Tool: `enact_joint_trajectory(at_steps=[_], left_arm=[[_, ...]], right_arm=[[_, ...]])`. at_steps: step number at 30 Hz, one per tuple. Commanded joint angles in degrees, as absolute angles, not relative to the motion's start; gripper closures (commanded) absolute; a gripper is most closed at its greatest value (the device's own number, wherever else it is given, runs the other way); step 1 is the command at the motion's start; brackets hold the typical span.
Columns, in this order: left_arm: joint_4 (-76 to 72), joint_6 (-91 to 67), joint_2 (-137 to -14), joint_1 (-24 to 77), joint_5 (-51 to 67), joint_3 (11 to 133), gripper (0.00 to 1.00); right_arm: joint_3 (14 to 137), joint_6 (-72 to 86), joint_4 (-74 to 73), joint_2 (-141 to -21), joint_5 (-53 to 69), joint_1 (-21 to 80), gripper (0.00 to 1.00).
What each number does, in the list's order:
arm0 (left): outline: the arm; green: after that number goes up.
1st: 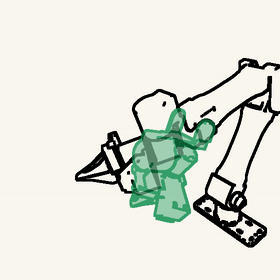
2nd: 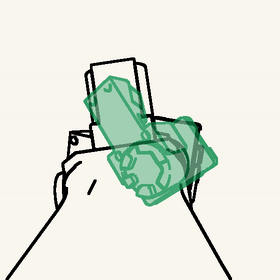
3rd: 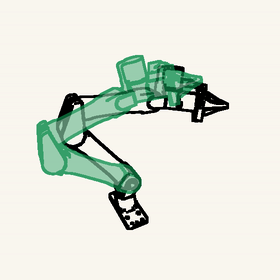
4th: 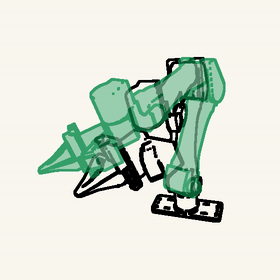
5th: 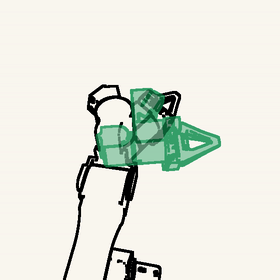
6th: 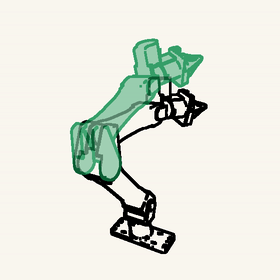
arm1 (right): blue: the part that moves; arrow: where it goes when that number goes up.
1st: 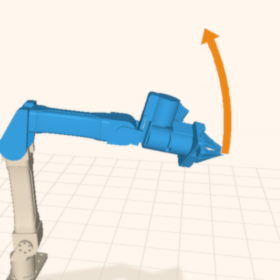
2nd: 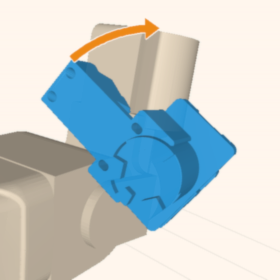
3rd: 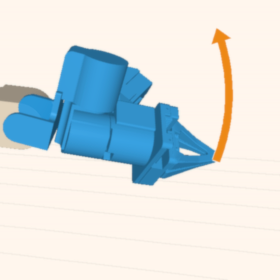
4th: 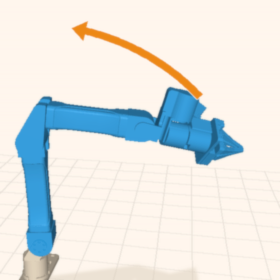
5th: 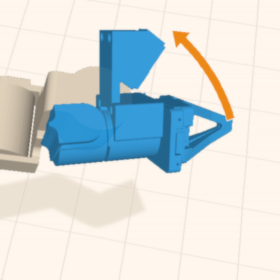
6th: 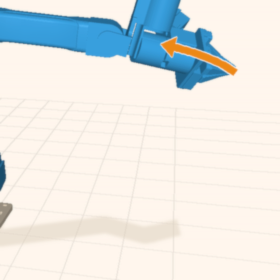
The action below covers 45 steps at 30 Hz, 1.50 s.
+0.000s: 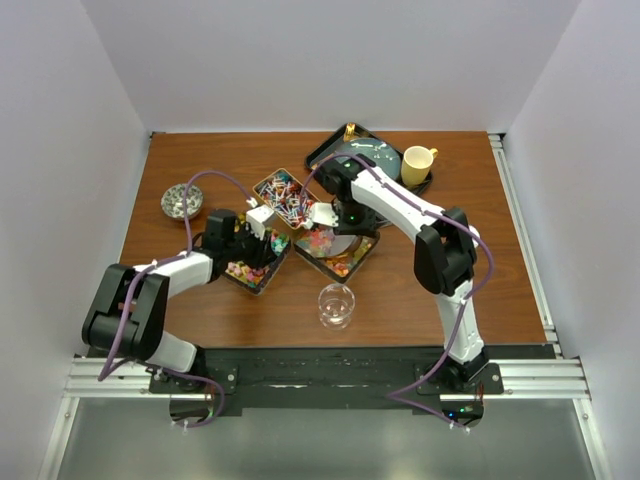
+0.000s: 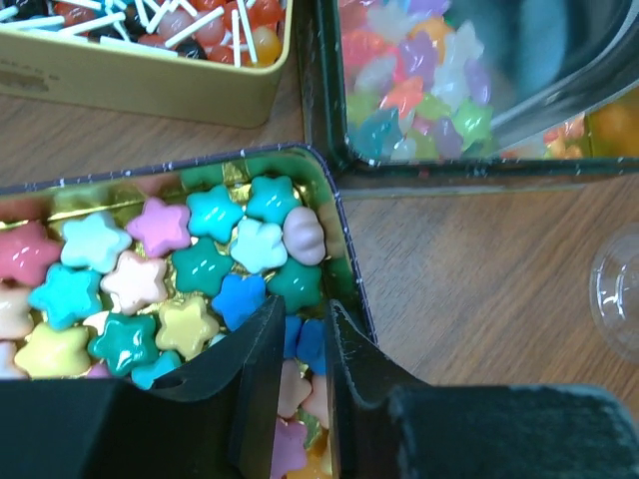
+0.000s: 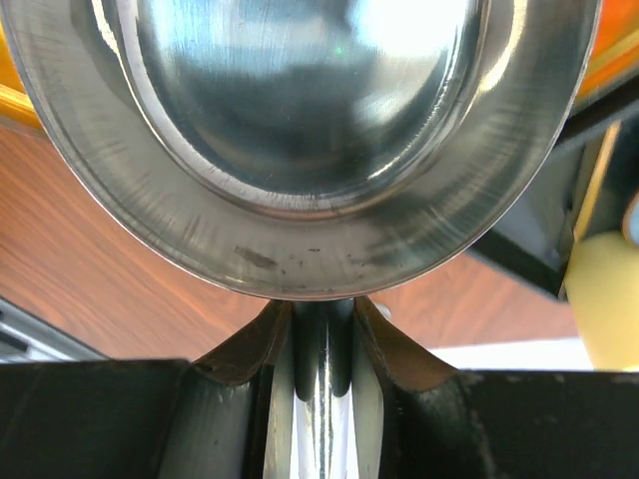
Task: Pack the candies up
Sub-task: Scoop the fake candies from the storage box.
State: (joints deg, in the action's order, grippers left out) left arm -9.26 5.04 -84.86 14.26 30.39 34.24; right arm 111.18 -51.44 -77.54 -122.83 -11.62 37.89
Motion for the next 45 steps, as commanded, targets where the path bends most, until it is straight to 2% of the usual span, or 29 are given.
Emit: enact_joint_trajectory(at_steps=[1,8,16,22,37,42,43,45], left_arm=[[-11.0,2.7,-86.1,14.0,33.9,37.1,0.73],[-9.8,2.0,-86.7,14.0,34.6,38.2,0.73],[-6.2,3.4,-85.9,13.9,34.8,39.6,0.71],[-1.3,6.4,-84.0,13.9,34.6,41.6,0.70],[7.2,10.9,-83.1,13.8,33.8,44.6,0.70],[7.3,10.8,-83.0,13.8,33.4,45.3,0.69],[7.5,10.8,-82.8,13.8,33.3,45.4,0.69],[7.7,11.1,-82.7,13.8,33.1,45.7,0.68]], right_arm=[[110.1,-45.7,-76.0,-123.7,-5.5,39.2,1.00],[94.1,-38.3,-58.4,-116.8,-0.2,39.0,1.00],[84.1,-35.1,-45.5,-110.8,8.4,37.8,1.00],[80.9,-33.6,-42.3,-108.3,14.2,36.5,1.00],[70.0,-31.0,-35.3,-97.1,18.5,32.7,1.00],[70.0,-29.2,-37.0,-99.0,20.5,32.7,1.00],[71.2,-28.7,-37.6,-99.7,20.6,32.8,0.95],[73.5,-28.0,-40.6,-101.2,20.8,32.7,0.76]])
